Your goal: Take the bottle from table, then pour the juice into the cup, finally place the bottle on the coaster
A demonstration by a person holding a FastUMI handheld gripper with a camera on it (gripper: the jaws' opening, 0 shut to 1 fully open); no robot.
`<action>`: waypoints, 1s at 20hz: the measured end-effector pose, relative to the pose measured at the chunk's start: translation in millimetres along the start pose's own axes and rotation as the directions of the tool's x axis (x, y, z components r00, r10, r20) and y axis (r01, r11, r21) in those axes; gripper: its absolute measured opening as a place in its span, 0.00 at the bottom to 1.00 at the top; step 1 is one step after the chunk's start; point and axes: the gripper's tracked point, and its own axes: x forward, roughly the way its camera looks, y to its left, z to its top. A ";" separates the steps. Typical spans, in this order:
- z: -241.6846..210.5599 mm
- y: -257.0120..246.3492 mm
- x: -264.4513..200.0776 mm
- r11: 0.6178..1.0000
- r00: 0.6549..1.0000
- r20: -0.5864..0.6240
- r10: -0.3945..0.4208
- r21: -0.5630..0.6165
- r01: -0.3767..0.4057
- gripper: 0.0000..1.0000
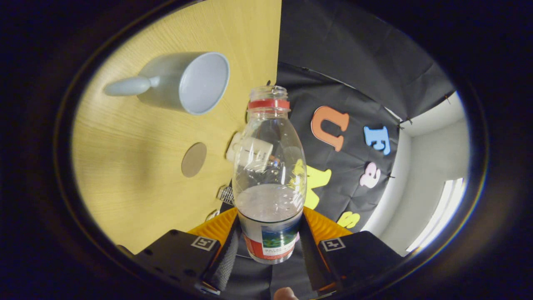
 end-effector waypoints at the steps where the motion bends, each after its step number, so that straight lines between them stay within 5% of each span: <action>1: 1.0 -1.1 1.0 1.000 1.000 0.002 -0.001 0.024 0.001 0.76; 6: 9.7 -2.2 2.9 0.967 0.998 0.046 0.032 0.250 -0.043 0.77; 9: 12.1 2.4 -5.8 0.894 0.994 0.077 0.080 0.436 -0.105 0.77; 15: 12.4 -10.4 -14.8 0.656 0.980 0.144 0.135 0.729 -0.197 0.77; 20: 9.5 -21.8 -15.9 0.346 0.965 0.225 0.133 0.902 -0.258 0.77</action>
